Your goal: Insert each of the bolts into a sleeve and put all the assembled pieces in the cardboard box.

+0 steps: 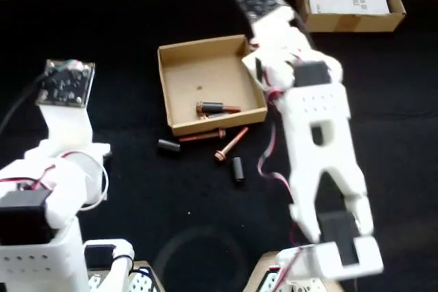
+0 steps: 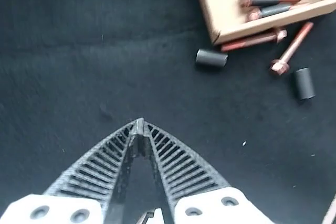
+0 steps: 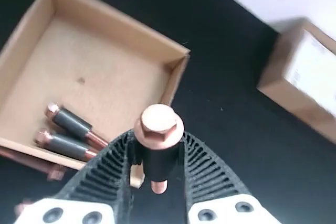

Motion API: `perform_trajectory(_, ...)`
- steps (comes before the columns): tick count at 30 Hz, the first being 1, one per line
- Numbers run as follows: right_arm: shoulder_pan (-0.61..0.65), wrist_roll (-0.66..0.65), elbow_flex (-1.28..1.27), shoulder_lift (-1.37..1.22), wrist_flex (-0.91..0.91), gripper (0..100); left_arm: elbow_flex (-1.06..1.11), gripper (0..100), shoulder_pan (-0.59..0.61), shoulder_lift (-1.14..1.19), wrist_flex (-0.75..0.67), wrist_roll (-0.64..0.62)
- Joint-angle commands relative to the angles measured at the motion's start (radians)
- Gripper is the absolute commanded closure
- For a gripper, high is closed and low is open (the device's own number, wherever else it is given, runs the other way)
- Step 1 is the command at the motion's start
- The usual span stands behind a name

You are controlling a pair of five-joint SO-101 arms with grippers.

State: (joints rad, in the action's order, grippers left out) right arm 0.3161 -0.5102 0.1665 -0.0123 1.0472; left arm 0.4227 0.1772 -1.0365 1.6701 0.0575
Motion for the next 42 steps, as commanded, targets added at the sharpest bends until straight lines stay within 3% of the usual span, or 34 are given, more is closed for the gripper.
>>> perform_trajectory(1, 0.033, -0.157, 0.153, -0.122, 0.002, 99.1, 0.193, 98, 0.05, -0.091, -0.13, 0.0)
perform_trajectory(6, 0.068, -0.341, 0.242, -0.282, -0.001, 99.1, 0.414, 98, 0.11, -0.206, -0.284, 0.0)
perform_trajectory(14, 0.139, -0.491, 0.251, -0.506, -0.001, 99.1, 0.662, 98, 0.177, -0.309, -0.499, 0.0)
perform_trajectory(23, 0.213, -0.494, 0.255, -0.654, 0.004, 97.8, 0.898, 98, 0.177, -0.358, -0.624, 0.0)
perform_trajectory(29, 0.237, -0.489, 0.255, -0.628, 0.16, 78.9, 1.061, 98, 0.17, -0.378, -0.769, 0.0)
perform_trajectory(35, 0.239, -0.488, 0.255, -0.512, 0.173, 82.0, 1.191, 98, 0.159, -0.374, -0.965, 0.005)
perform_trajectory(42, 0.234, -0.442, 0.255, -0.255, 0.384, 84.3, 1.199, 98, 0.124, -0.351, -0.985, 0.006)
